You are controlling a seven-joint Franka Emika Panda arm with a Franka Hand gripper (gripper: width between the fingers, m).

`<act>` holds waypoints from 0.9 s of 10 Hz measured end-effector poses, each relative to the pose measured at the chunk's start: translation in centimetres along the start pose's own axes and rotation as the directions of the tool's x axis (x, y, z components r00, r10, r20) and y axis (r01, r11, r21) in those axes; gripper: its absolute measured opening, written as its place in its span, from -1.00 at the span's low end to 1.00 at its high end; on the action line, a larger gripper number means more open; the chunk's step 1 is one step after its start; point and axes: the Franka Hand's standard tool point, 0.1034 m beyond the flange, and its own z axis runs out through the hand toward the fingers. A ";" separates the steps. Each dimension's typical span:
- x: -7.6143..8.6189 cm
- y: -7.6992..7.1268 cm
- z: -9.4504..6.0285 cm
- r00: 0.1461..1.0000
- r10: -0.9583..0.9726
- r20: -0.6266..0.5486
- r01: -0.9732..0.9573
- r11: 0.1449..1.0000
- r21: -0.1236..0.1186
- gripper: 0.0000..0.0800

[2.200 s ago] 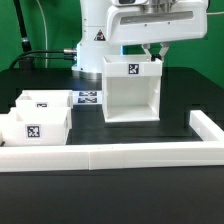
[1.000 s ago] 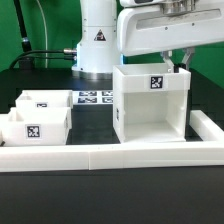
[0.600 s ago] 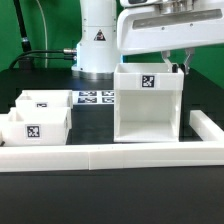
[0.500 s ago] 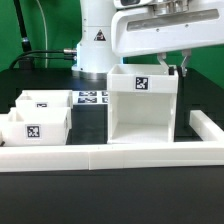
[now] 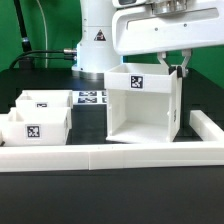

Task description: Assemble drawer

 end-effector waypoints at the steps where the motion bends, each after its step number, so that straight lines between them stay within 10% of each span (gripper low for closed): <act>1: -0.1 -0.1 0.1 0.996 0.085 0.002 -0.085 0.996 0.002 -0.89; 9: 0.7 -1.0 0.1 0.807 0.590 0.009 -0.590 0.805 0.061 -0.89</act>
Offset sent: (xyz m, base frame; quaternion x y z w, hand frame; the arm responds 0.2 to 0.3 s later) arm 0.0113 -0.0156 -0.0205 -0.0413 0.0256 0.2911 0.9555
